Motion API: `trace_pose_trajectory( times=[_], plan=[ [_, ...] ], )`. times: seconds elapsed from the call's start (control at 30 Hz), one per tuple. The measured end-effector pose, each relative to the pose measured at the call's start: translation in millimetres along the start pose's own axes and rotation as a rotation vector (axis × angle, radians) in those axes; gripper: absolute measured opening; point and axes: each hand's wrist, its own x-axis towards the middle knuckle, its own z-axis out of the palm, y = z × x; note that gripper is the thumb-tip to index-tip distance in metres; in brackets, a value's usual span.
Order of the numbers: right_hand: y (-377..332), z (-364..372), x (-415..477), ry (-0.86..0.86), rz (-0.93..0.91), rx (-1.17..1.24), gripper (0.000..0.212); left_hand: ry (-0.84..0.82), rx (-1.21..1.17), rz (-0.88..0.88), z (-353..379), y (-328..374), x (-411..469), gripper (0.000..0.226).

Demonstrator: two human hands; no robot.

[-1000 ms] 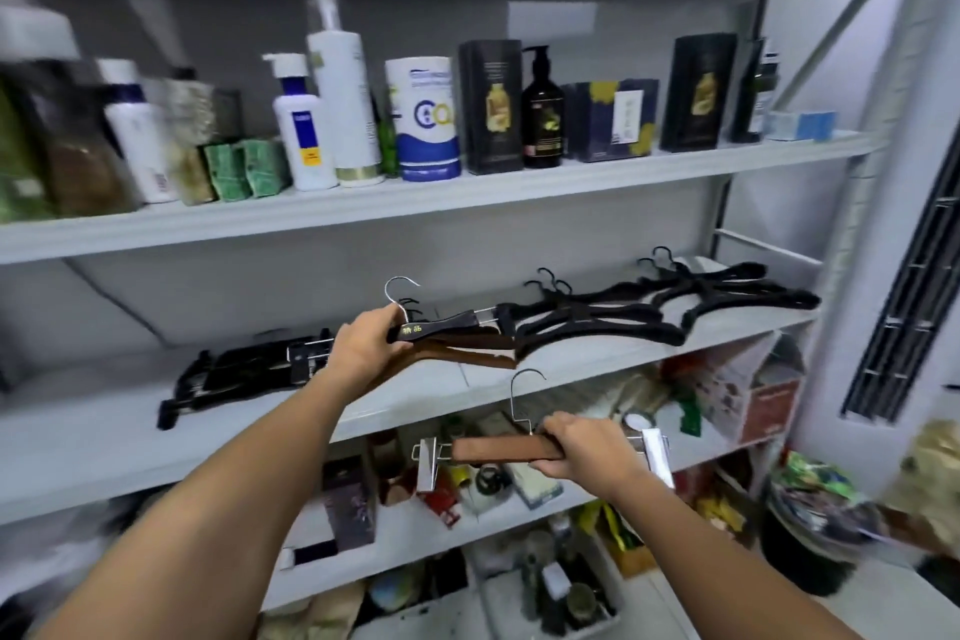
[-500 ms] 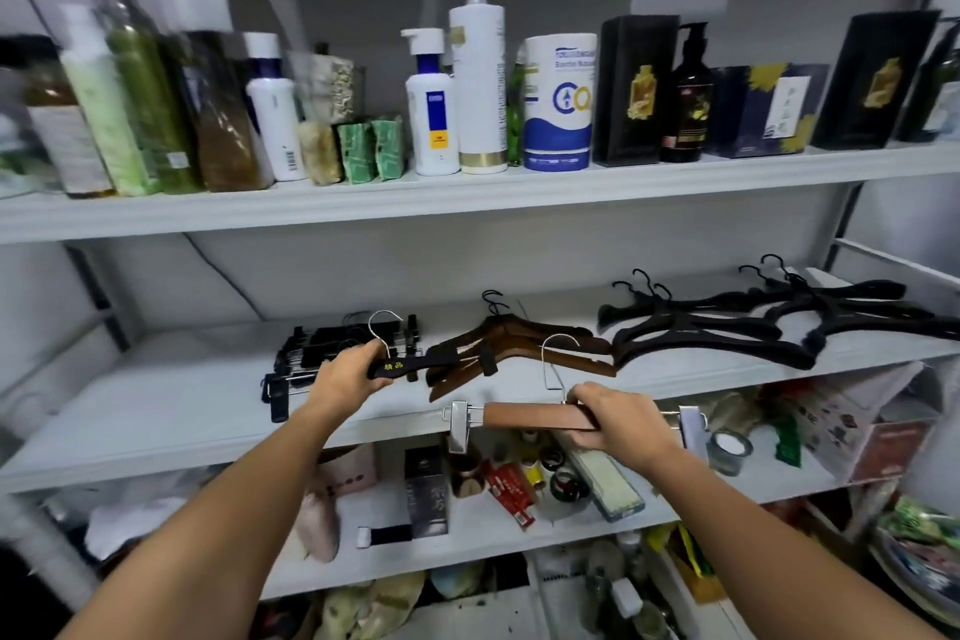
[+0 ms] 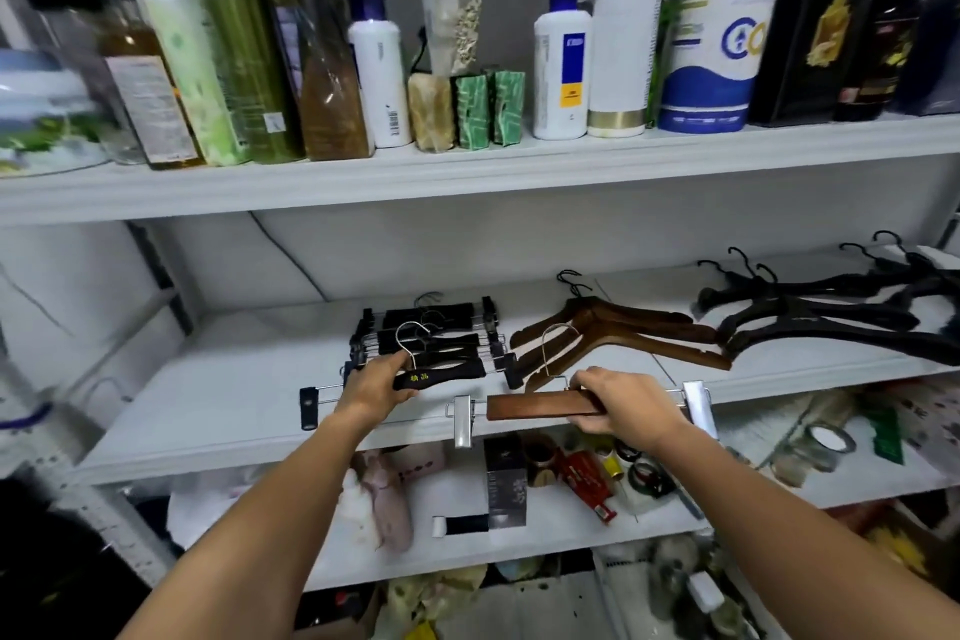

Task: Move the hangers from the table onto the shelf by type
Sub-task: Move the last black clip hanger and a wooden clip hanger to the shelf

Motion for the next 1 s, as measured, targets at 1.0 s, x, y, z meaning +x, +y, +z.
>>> trace_pose_trajectory(
  times=[1.0],
  plan=[
    [8.3,96.2,139.2,-0.192,-0.077,0.167,0.035,-0.233,0.176,0.022,78.7,-42.8,114.1,0.038]
  ],
)
